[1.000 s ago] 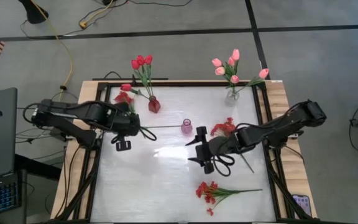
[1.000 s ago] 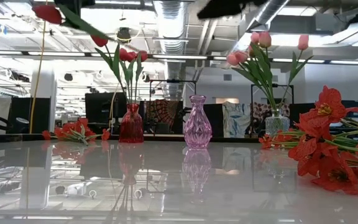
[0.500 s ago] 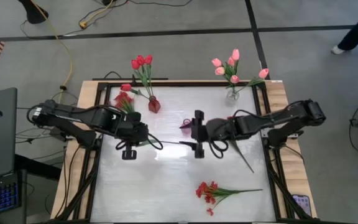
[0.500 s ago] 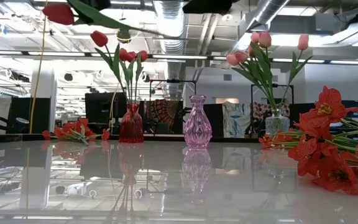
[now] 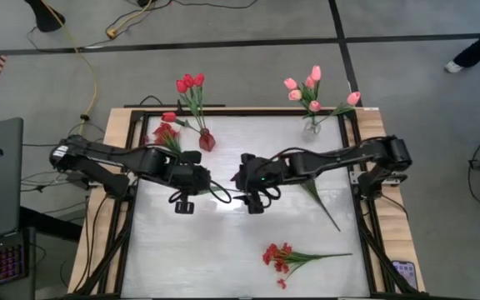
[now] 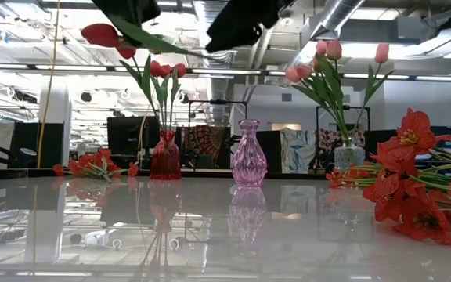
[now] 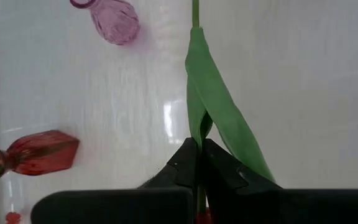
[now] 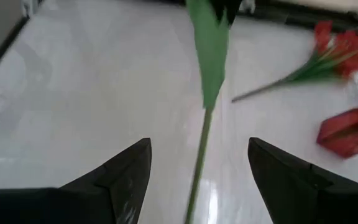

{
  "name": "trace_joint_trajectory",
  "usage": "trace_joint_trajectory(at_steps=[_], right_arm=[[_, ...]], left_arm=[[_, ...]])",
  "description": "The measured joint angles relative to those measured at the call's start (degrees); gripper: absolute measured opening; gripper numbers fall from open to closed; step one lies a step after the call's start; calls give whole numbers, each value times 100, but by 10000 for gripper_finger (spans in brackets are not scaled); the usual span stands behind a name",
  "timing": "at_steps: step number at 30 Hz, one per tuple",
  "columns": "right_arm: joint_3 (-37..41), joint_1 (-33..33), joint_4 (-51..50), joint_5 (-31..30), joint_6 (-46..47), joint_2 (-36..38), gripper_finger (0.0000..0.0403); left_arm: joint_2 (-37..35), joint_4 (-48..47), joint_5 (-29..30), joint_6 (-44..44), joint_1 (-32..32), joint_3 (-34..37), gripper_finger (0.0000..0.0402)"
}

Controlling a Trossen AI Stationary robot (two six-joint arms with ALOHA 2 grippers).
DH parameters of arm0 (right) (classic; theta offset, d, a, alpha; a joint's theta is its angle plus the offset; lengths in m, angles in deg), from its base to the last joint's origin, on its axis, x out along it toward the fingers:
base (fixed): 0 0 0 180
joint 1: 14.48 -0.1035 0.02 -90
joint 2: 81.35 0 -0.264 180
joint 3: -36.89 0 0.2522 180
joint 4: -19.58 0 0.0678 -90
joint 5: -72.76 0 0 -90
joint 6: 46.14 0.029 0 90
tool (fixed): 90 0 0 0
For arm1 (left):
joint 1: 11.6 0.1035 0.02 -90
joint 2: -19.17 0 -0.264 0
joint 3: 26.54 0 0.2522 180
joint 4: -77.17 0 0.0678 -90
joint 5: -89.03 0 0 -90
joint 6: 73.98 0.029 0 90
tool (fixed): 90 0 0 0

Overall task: Sort flowers into vase by color
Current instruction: Put the red flower into the red vase

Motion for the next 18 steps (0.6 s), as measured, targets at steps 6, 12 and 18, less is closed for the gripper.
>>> trace_joint_trajectory(at_steps=[6, 12, 18], right_arm=[[-242, 4, -375, 33, 92, -267, 273], [-242, 42, -423, 38, 240, -328, 206], [-253, 128, -463, 39, 345, -314, 98]], left_arm=[[40, -40, 67, 37, -2, 0, 0], [34, -38, 82, 95, -2, -2, 0], [34, -34, 84, 114, -2, -2, 0]])
